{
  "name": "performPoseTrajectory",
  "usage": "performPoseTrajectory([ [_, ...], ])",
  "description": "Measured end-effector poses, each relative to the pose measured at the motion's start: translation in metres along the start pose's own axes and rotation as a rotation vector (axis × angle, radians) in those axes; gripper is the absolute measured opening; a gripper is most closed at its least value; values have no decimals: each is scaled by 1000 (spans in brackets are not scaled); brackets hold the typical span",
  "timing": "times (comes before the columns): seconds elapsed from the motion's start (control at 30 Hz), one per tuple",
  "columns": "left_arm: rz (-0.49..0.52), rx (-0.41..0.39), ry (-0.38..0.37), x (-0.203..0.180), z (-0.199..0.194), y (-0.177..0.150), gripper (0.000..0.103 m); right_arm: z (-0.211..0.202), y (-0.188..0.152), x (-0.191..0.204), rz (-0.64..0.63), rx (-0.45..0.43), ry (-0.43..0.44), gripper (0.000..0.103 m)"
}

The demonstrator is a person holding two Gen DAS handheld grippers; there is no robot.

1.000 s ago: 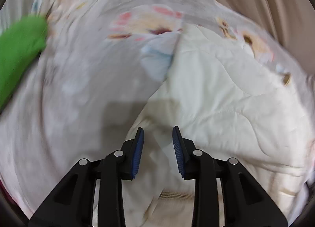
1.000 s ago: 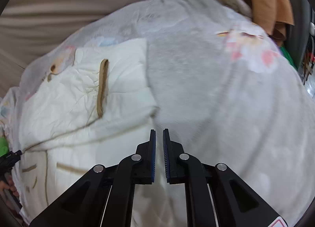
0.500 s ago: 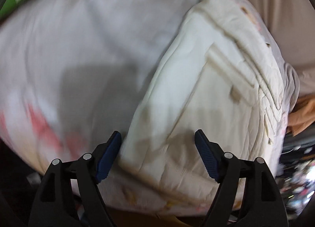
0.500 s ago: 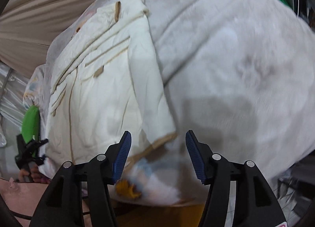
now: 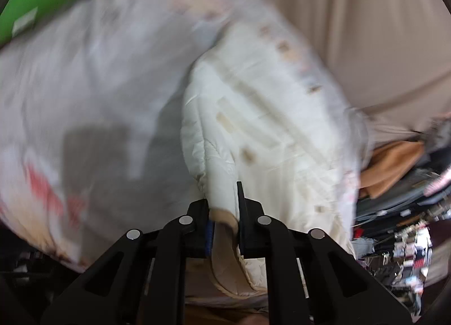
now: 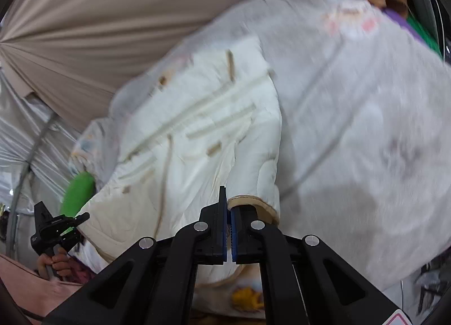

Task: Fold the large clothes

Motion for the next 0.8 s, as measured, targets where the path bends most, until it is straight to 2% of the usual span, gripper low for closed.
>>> performPoseTrajectory([
  [0.1,55,-95,-69,-42,-26,33,10,-23,47,27,-44,-122,40,3],
  [0.2,126,-191,-123,-83,-42,81,10,-29,104,48,-102,-236,72,3],
  [0.27,191,-259,-108,-106,-38,119,10,-21,145,59,-133,-298,89,3],
  [0.37,235,-319,-65,-127,-17,167,9,3,205,72,-170,-365,84,3],
  [0.5,209,-339,26,-134,33,232,9,67,276,79,-186,-346,49,3],
  [0.63,160,-279,183,-114,126,279,14,137,312,60,-118,-293,-20,5],
  [0.67,140,-268,197,-106,140,282,18,152,318,54,-99,-277,-32,7],
  [0.73,75,-238,208,-91,171,290,23,167,321,52,-72,-259,14,8],
  [0.8,29,-226,166,-87,181,293,27,169,317,49,-38,-257,74,11],
])
Point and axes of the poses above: each gripper's, at about its wrist camera, not at the fingertips, and z roughly the way its jaws point, x to its left, y to its top, the point moved 10 cm from there along z, roughly the way its jaws point, and after that the axes turned 1 degree about y, right-handed, at the moved point
